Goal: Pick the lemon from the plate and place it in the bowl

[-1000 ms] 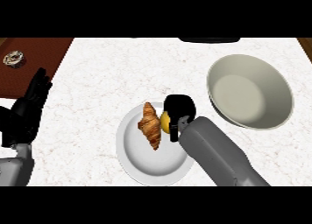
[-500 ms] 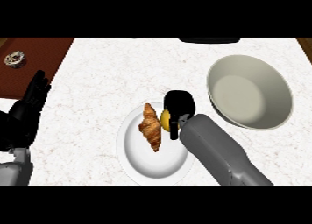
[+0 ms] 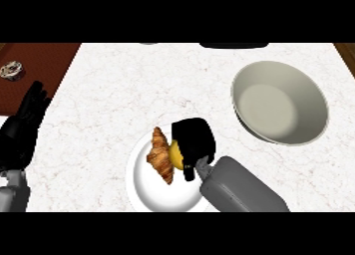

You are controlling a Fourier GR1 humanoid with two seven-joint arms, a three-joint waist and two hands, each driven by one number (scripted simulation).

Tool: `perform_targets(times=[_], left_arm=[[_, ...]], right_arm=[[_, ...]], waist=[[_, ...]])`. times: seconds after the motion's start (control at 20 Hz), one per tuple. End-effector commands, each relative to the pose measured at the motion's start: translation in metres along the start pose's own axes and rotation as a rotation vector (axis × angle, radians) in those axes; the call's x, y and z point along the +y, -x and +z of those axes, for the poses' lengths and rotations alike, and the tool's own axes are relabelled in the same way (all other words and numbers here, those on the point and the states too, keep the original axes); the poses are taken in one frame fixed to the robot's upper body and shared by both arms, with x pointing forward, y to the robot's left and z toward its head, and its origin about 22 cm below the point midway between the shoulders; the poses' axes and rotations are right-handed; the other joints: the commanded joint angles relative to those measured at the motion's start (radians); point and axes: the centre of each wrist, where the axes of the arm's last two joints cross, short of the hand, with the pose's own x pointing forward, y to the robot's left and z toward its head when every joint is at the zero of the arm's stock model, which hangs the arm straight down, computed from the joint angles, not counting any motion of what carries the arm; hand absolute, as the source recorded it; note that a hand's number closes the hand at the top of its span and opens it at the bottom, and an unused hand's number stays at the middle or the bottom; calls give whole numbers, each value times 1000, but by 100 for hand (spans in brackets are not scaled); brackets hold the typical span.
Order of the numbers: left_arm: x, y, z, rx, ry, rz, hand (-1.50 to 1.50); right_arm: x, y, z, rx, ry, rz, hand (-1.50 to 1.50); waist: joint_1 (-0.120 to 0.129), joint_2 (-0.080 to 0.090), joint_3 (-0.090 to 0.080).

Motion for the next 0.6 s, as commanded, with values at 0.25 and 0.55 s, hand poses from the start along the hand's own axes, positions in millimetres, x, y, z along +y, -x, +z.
perform_targets(times=[0.25, 0.55], left_arm=[[9, 16, 7, 18, -10, 7, 0], [-6, 14, -6, 8, -4, 8, 0]], right_arm=[[-92, -4, 81, -9, 455, -31, 150], [-154, -6, 128, 25, 650, -229, 150]], waist=[[-27, -11, 0], [-12, 0, 0]])
